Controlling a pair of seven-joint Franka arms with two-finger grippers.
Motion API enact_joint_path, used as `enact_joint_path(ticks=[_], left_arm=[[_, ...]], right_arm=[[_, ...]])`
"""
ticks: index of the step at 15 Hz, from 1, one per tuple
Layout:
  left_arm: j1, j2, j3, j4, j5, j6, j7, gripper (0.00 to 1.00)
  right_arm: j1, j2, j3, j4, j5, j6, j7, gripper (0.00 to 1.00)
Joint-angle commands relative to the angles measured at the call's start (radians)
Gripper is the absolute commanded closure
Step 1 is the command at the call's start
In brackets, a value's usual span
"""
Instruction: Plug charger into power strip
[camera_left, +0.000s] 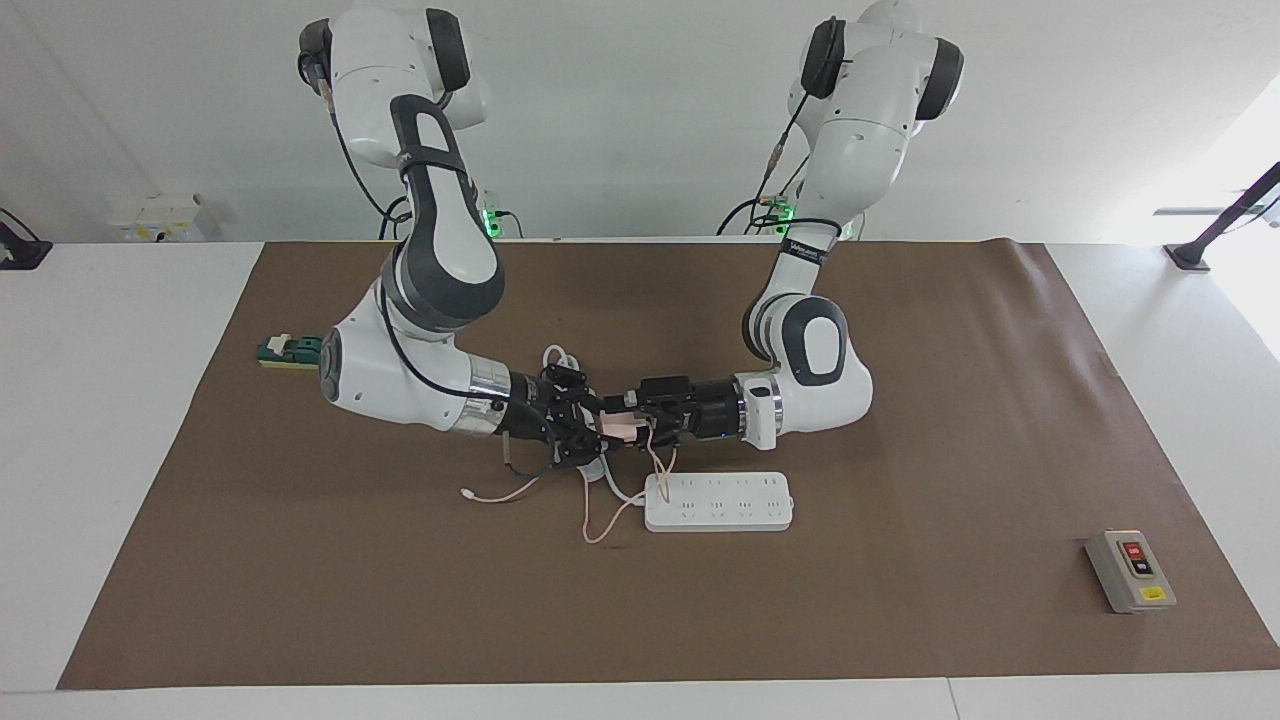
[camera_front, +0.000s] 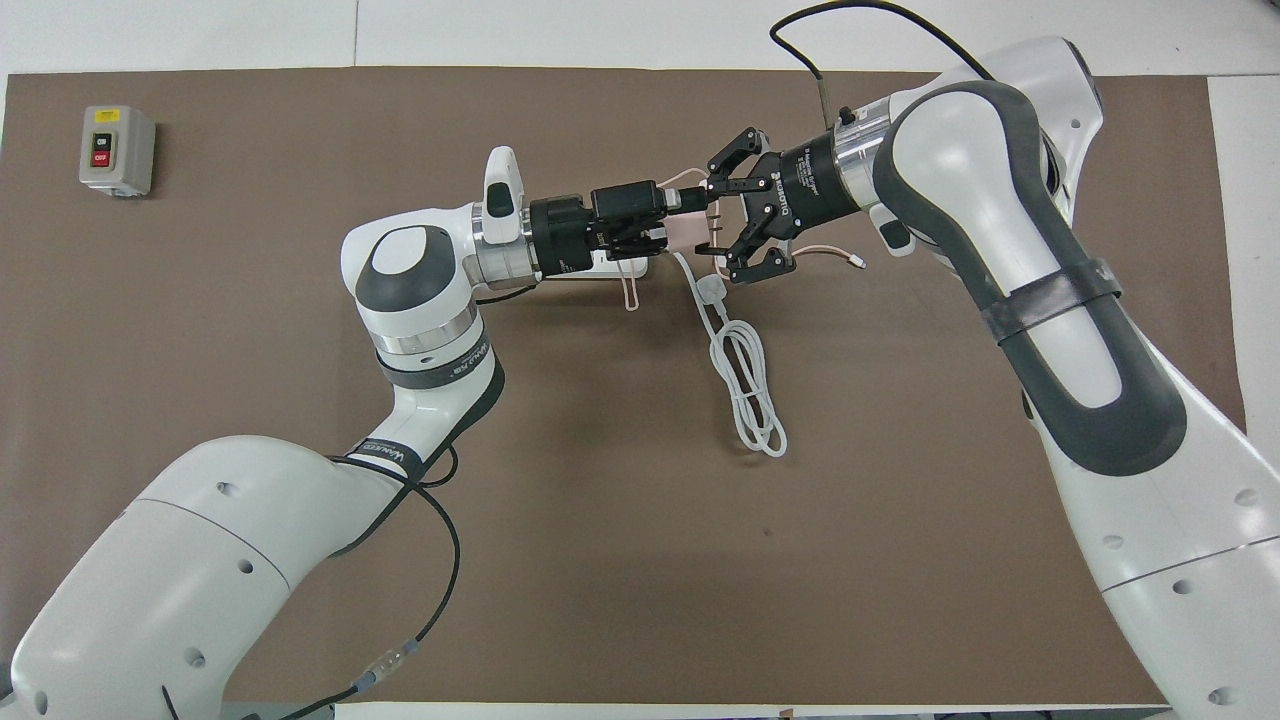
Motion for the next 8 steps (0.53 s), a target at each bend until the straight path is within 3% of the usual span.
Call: enact_joint_path(ticks=[1,4,8], left_arm=[[0.006,0.01,0.007,0.02,0.002,-0.012,0.01,0.28],[0.022,0.004,0.009,0.014,0.017,-0.012,0.002,0.28],[0.039,0.0,0.009,0.012,0.045,-0.01,0.0,0.55]], right_arm=[[0.0,0.009,0.001,0.012,0.026,0.002,0.003,1.0],[-0.002,0.009,0.001,0.012,0.026,0.002,0.001,1.0],[-0.002,0.009,0.001,0.012,0.026,0.002,0.001,1.0]])
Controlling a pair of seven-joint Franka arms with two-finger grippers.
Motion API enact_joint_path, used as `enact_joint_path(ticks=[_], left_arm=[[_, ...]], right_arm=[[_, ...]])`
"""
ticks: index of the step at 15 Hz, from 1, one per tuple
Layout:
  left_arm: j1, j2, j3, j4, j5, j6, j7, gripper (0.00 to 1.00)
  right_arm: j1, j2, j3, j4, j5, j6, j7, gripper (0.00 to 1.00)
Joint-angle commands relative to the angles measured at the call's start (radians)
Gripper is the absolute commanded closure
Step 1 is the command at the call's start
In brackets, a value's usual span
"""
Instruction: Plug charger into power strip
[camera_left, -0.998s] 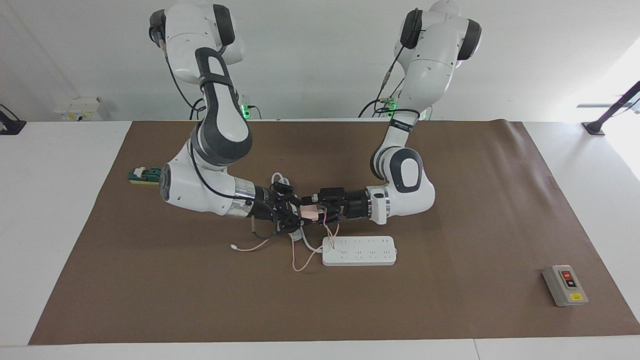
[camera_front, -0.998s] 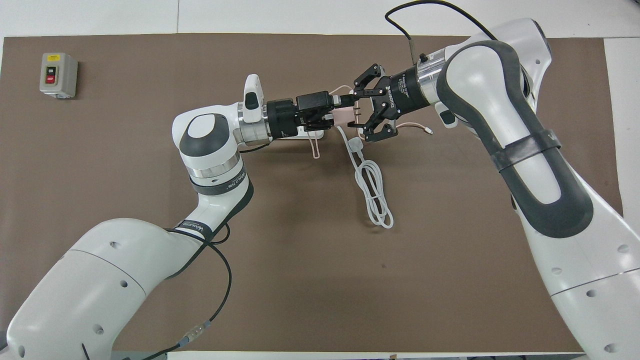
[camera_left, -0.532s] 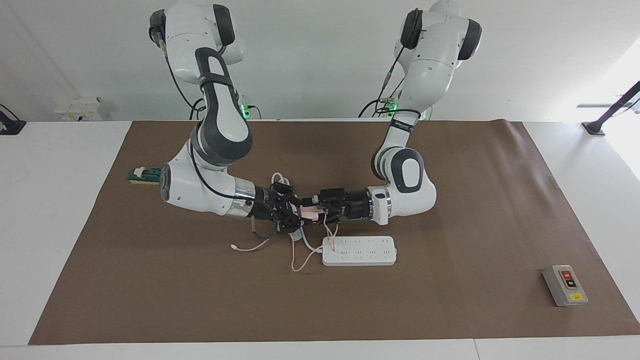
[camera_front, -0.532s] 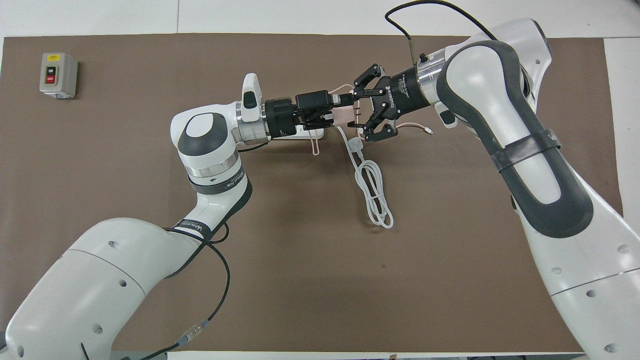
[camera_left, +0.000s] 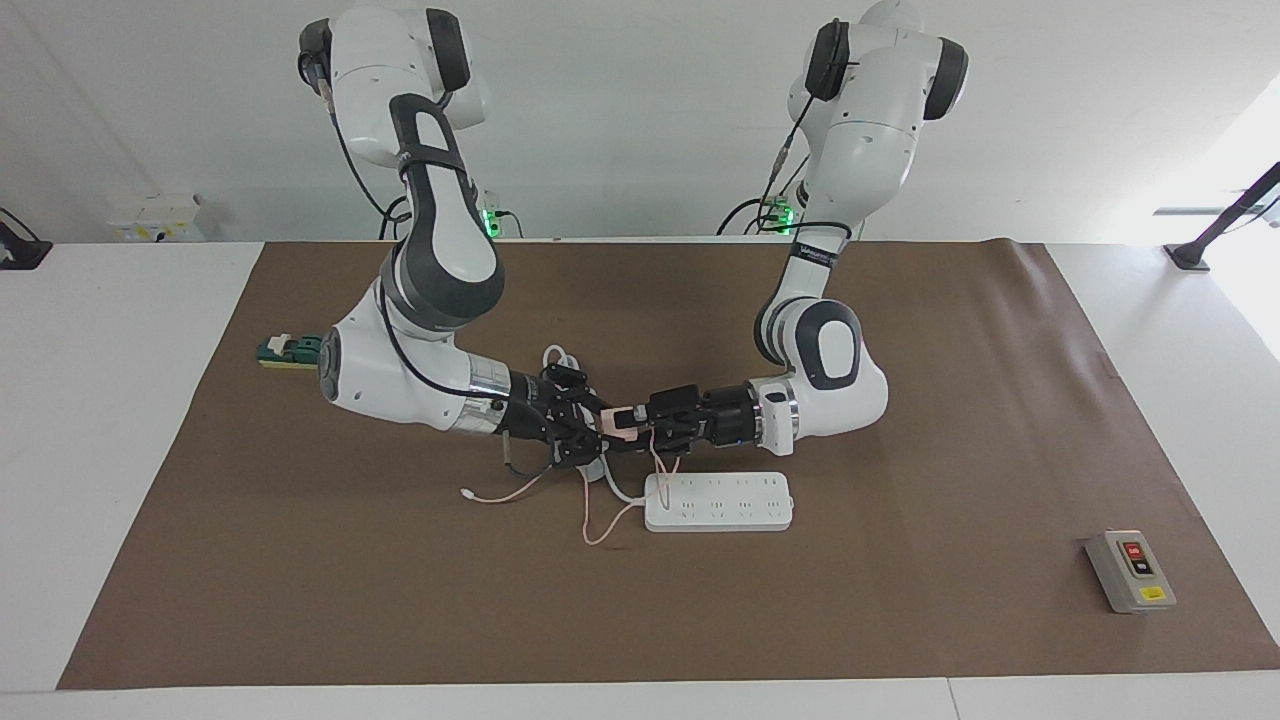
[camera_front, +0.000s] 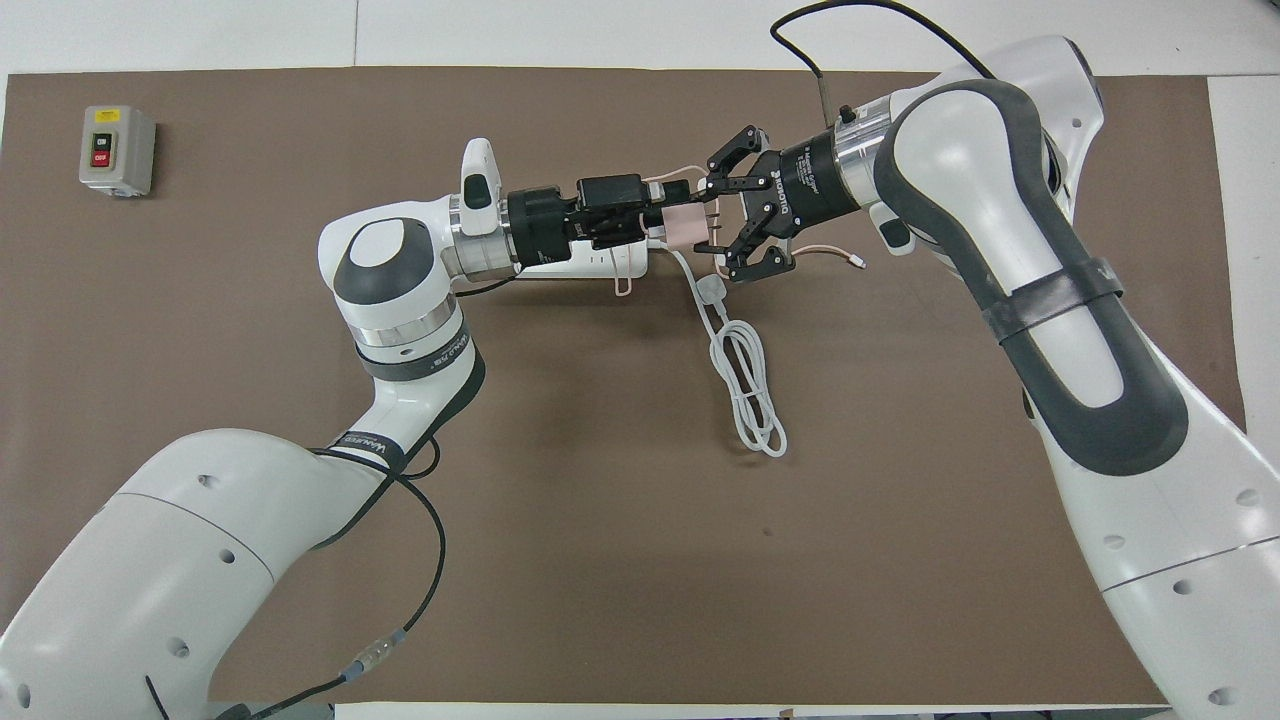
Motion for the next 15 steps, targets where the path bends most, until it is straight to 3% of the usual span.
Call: enact_joint_path(ticks=[1,4,5,6,7,10,11,15], left_arm=[[0.015,-0.001,-0.002,0.012,0.016,-0.012,0.001,0.57],[0.021,-0.009,-0.002,0.001,0.016,-0.013,0.001,0.7],[0.021,-0.009,-0.002,0.0,0.016,-0.015,0.001,0.79],[0.023,-0.017,-0.002,-0.006,0.017,-0.017,-0.001,0.96],[0.024,-0.026,-0.002,-0.019,0.018,-0.017,-0.001,1.0],[0.038,-0.038,-0.001,-0.028,0.039,-0.018,-0.001,1.0],[0.041,-0.038,-0.002,-0.028,0.048,-0.02,-0.001,1.0],[0.046,-0.049,-0.001,-0.028,0.05,-0.015,-0.012,1.0]], right_arm=[[-0.002,0.008,0.001,0.007,0.017,0.002,0.003,1.0],[-0.002,0.008,0.001,0.007,0.017,0.002,0.001,1.0],[-0.002,0.007,0.001,0.007,0.017,0.002,0.001,1.0],[-0.002,0.008,0.001,0.007,0.017,0.002,0.001,1.0],[-0.002,0.007,0.001,0.007,0.017,0.002,0.001,1.0],[-0.003,0.007,0.001,0.006,0.017,0.0,0.004,1.0],[-0.002,0.007,-0.001,0.006,0.016,0.003,0.007,0.01],[-0.005,0.007,-0.001,0.007,0.017,0.005,0.01,0.0]])
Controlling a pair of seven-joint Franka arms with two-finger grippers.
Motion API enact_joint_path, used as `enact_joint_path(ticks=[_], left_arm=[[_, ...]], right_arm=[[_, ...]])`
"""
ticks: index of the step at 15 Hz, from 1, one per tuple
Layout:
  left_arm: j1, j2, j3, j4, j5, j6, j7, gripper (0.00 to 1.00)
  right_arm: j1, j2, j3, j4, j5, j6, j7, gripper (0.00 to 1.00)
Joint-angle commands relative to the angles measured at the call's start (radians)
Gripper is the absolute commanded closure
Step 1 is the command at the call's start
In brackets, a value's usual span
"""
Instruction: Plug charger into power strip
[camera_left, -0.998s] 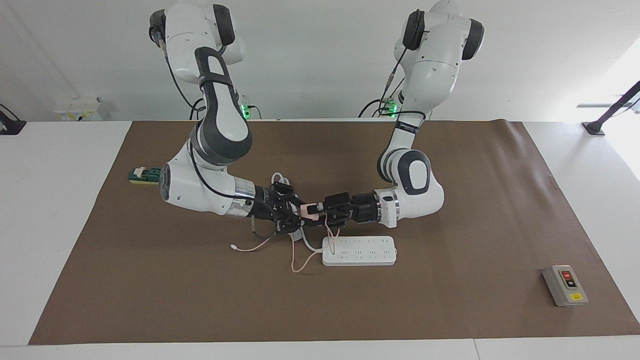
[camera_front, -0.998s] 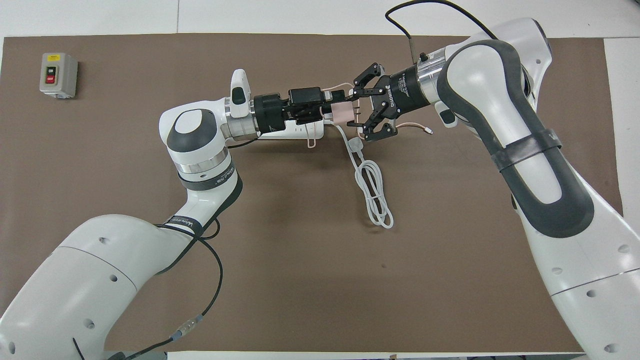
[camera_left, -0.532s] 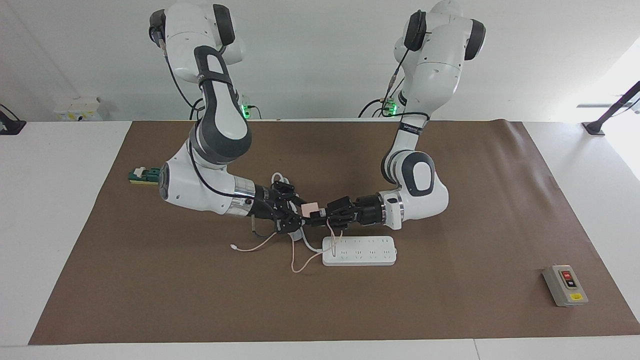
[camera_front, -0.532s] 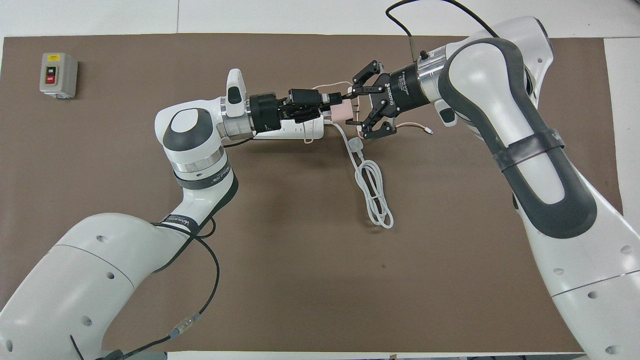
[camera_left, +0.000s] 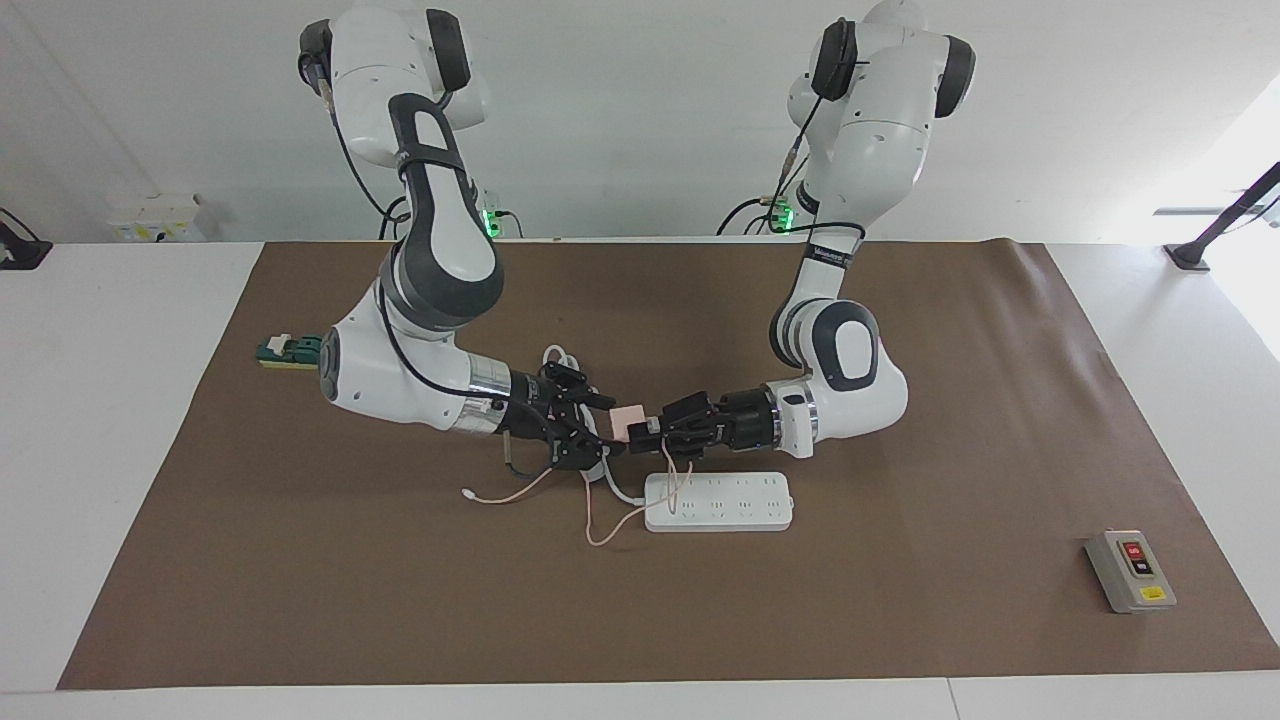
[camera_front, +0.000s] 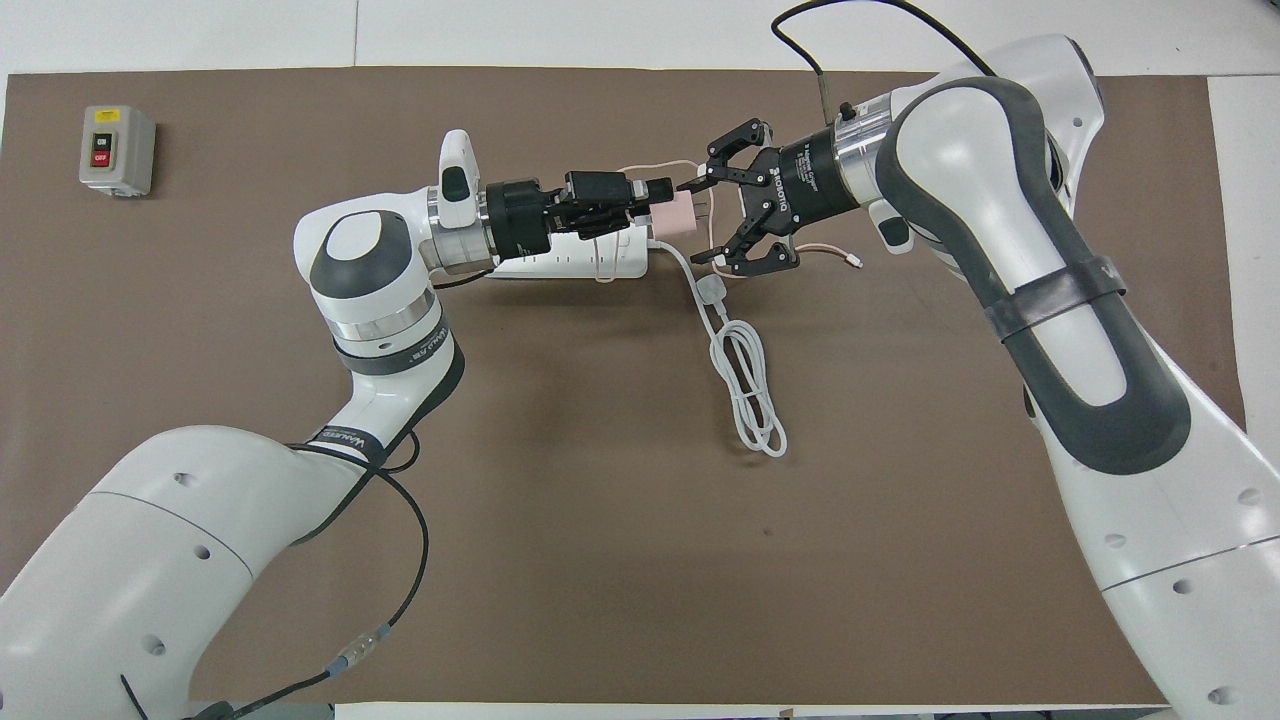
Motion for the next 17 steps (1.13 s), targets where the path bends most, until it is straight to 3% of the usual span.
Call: enact_joint_path(ticks=[1,5,8,11,13,17], left_arm=[[0.013,-0.041,0.001,-0.026,0.021,-0.009,-0.018,1.0],[0.013,-0.093,0.116,-0.007,0.254,-0.009,-0.171,1.0],[0.019,-0.197,0.186,-0.01,0.537,-0.033,-0.44,1.0],[0.111,-0.24,0.257,0.026,0.818,-0.259,-0.645,1.0],[0.194,-0.228,0.268,0.1,0.929,-0.392,-0.653,1.0],[0.306,-0.227,0.266,0.192,1.153,-0.513,-0.583,1.0]], right_arm=[[-0.007,0.003,0.001,0.003,0.006,0.003,0.01,0.0],[-0.023,0.0,-0.001,0.001,0.003,-0.008,0.01,0.0],[-0.051,-0.009,-0.011,-0.002,-0.014,-0.016,0.004,0.0],[-0.086,-0.043,-0.015,-0.009,-0.072,-0.043,-0.001,0.0],[-0.091,-0.078,-0.015,-0.02,-0.152,-0.065,-0.005,0.0],[-0.089,-0.171,-0.015,-0.077,-0.299,-0.096,-0.115,0.0]])
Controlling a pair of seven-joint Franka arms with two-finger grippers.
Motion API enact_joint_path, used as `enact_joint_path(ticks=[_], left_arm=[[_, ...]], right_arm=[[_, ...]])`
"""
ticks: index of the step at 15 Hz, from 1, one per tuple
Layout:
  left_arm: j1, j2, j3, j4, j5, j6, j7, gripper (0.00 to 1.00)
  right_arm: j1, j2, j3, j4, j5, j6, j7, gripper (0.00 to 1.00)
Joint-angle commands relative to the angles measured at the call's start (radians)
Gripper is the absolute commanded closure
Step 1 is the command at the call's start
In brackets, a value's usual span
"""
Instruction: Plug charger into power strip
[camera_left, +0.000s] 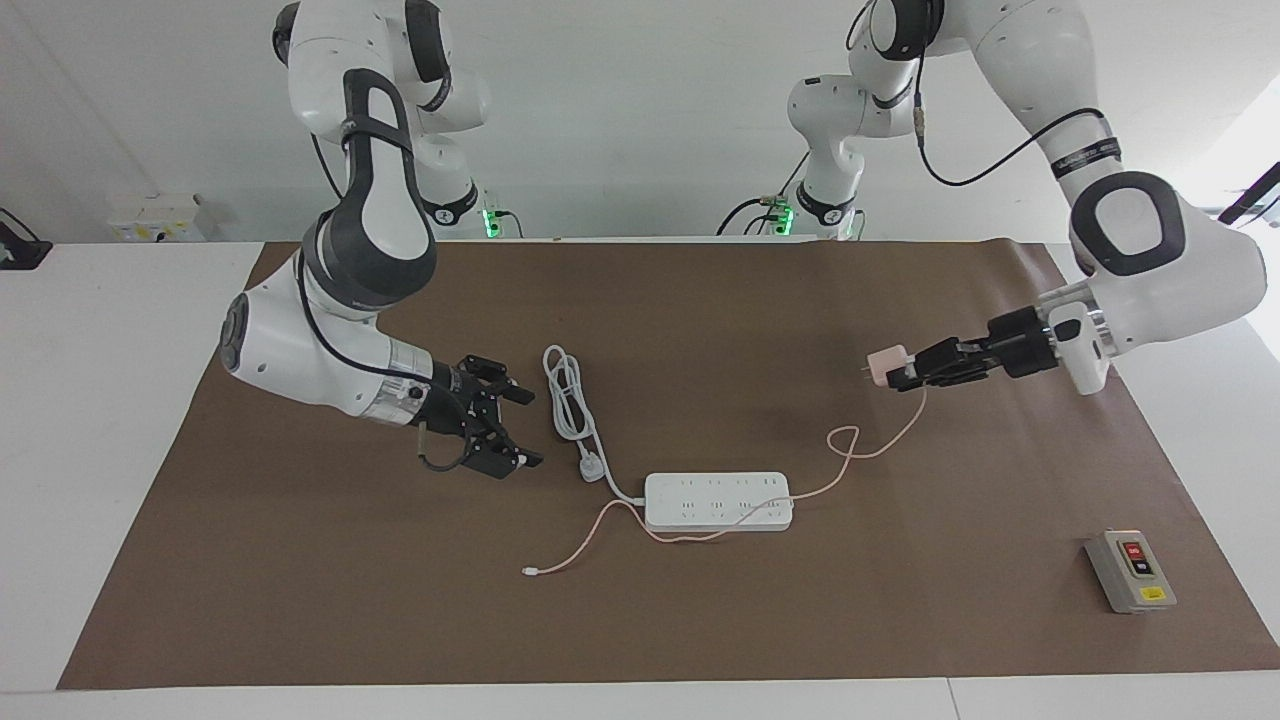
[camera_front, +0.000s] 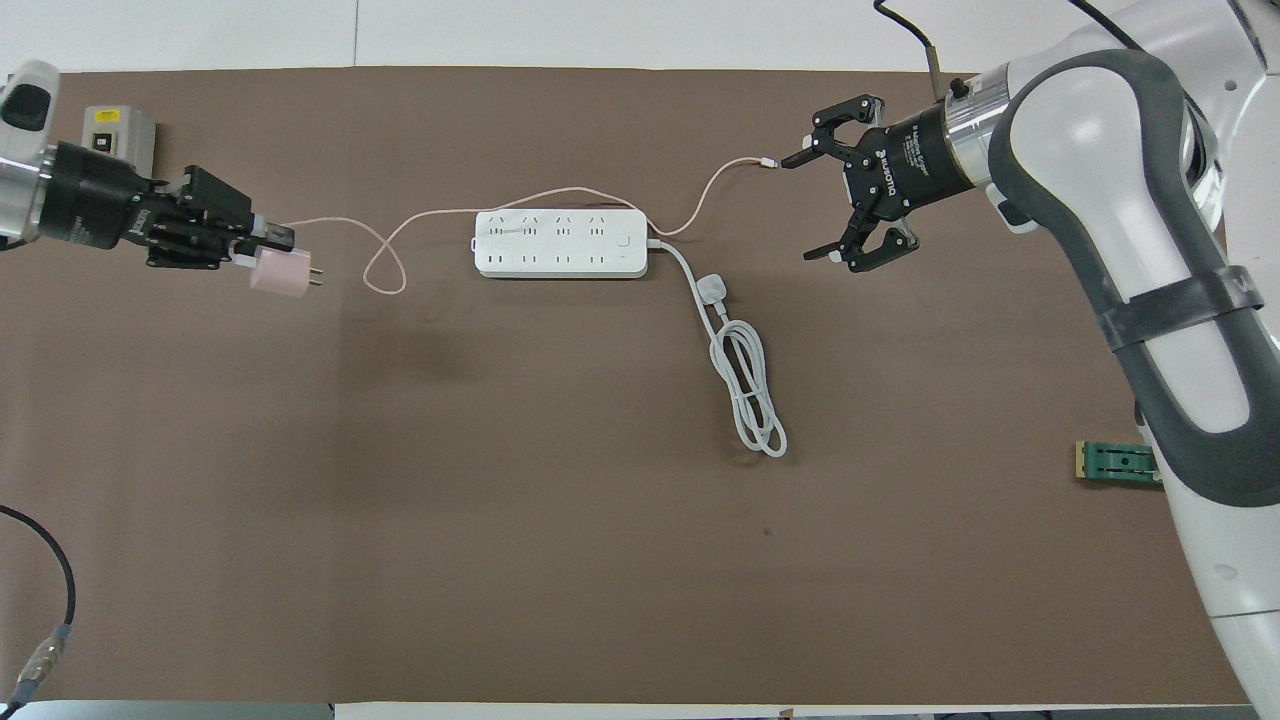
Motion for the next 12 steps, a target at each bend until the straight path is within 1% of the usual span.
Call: enact_joint_path(ticks=[1,3,5,6,7,9,12], left_arm=[[0.049,0.021,-0.007,0.09,0.117,-0.096,0.096,1.0],[0.087,0.022,-0.007,0.118,0.192,-0.121,0.178,1.0],[0.118,0.013,-0.005,0.128,0.237,-0.122,0.19,1.0],[0.129,0.013,-0.007,0.153,0.254,-0.119,0.195,1.0],[0.135,0.021,-0.005,0.182,0.263,-0.122,0.205,1.0],[0.208,0.054,-0.007,0.236,0.266,-0.128,0.235,1.0],[0.292,0.047,0.001,0.245,0.306,-0.154,0.236,1.0]], right_arm=[[-0.004,-0.087,0.003,-0.072,-0.089,-0.031,-0.109,0.0],[-0.026,-0.112,0.001,-0.072,-0.144,-0.081,-0.167,0.0],[-0.044,-0.133,0.001,-0.072,-0.195,-0.128,-0.258,0.0],[-0.055,-0.142,0.001,-0.072,-0.227,-0.154,-0.318,0.0],[-0.067,-0.15,0.001,-0.071,-0.261,-0.18,-0.388,0.0],[-0.095,-0.175,0.001,-0.071,-0.328,-0.226,-0.557,0.0],[-0.133,-0.202,0.001,-0.069,-0.434,-0.276,-0.827,0.0]])
